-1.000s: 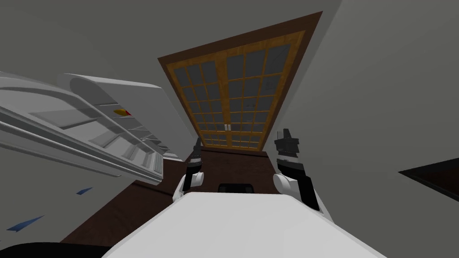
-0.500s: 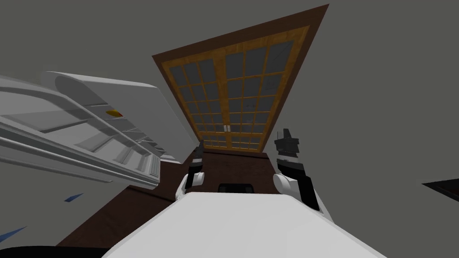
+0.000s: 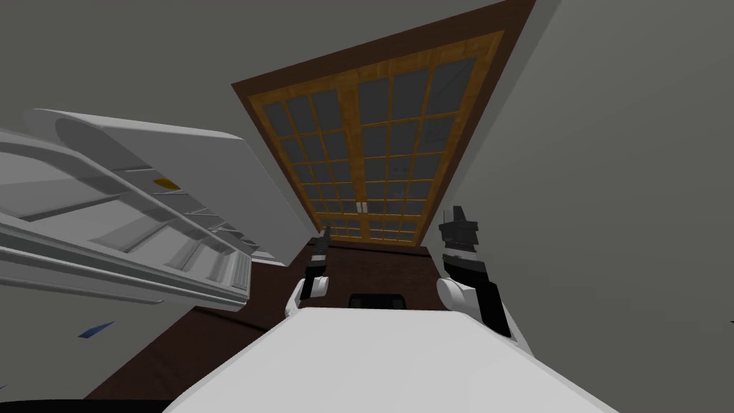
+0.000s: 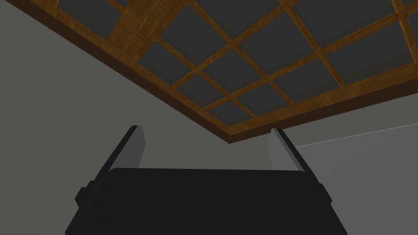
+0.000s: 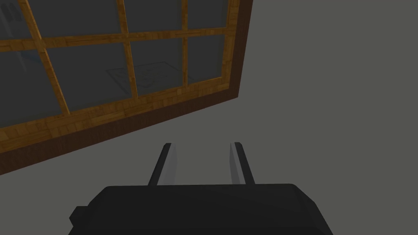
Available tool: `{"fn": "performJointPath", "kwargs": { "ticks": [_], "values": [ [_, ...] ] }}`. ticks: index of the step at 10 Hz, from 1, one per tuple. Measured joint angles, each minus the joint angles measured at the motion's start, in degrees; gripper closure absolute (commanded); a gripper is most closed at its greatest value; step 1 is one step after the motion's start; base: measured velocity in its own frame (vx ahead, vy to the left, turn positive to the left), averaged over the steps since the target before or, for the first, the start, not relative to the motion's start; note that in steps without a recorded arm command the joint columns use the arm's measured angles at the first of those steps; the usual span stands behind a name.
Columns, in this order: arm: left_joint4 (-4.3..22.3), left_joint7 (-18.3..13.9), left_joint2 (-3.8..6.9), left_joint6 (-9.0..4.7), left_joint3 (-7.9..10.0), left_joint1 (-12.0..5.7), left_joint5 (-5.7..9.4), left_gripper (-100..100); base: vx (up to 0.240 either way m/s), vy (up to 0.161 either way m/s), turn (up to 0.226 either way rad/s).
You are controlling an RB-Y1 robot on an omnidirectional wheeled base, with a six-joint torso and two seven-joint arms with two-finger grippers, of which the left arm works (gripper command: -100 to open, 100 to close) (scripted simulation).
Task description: Pull the door open
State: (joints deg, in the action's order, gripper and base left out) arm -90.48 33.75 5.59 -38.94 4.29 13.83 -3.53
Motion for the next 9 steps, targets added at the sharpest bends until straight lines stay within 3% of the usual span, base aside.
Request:
{"fn": "performJointPath", "kwargs": {
  "ticks": [9],
  "values": [
    [14.7, 10.9, 0.54, -2.72, 1.33, -5.25, -2.40, -100, 0.101, -0.009, -0.016]
  ]
}}
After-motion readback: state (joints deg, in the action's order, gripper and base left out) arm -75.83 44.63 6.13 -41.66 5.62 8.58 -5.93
